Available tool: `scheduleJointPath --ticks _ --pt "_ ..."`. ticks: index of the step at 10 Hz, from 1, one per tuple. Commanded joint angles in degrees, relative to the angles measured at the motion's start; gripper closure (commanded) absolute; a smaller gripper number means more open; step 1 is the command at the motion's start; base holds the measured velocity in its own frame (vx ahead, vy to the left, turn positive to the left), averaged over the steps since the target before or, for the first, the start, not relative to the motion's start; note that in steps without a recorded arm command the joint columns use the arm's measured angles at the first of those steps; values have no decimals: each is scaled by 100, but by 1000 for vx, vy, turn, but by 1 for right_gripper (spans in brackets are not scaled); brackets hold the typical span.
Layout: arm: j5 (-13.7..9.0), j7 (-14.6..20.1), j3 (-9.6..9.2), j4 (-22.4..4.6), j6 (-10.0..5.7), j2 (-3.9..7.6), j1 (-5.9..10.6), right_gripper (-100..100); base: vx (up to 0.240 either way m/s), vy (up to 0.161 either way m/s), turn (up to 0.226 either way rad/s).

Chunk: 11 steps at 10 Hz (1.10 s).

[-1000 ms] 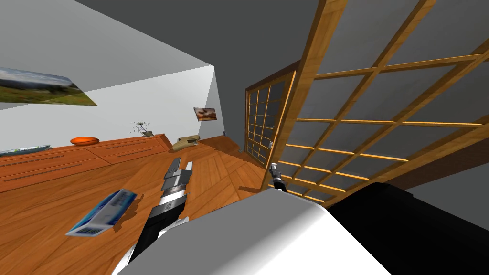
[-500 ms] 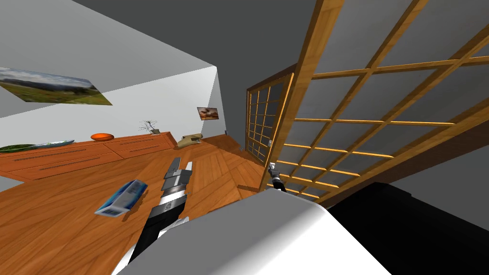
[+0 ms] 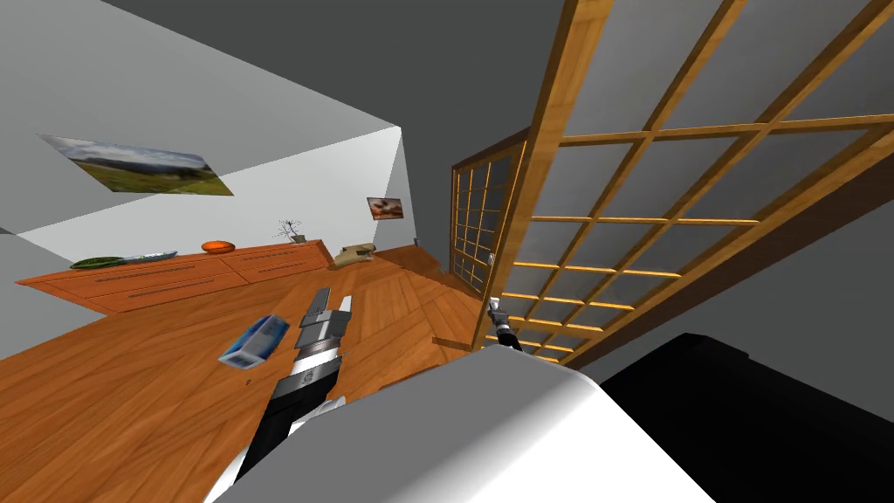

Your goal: Pull the door open

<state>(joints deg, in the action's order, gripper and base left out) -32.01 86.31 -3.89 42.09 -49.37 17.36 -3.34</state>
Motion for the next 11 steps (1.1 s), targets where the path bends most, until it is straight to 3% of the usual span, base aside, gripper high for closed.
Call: scheduleJointPath --ticks 1,3,4,11 --pt "64 83 -112 47 -25 21 -47 100 -184 6 49" --pt "122 146 -212 87 -33 47 -72 100 -181 -16 41" --pt "95 105 -166 119 2 42 -89 100 -88 -5 18" --pt "400 636 -718 363 -273 404 -480 100 -177 -13 57"
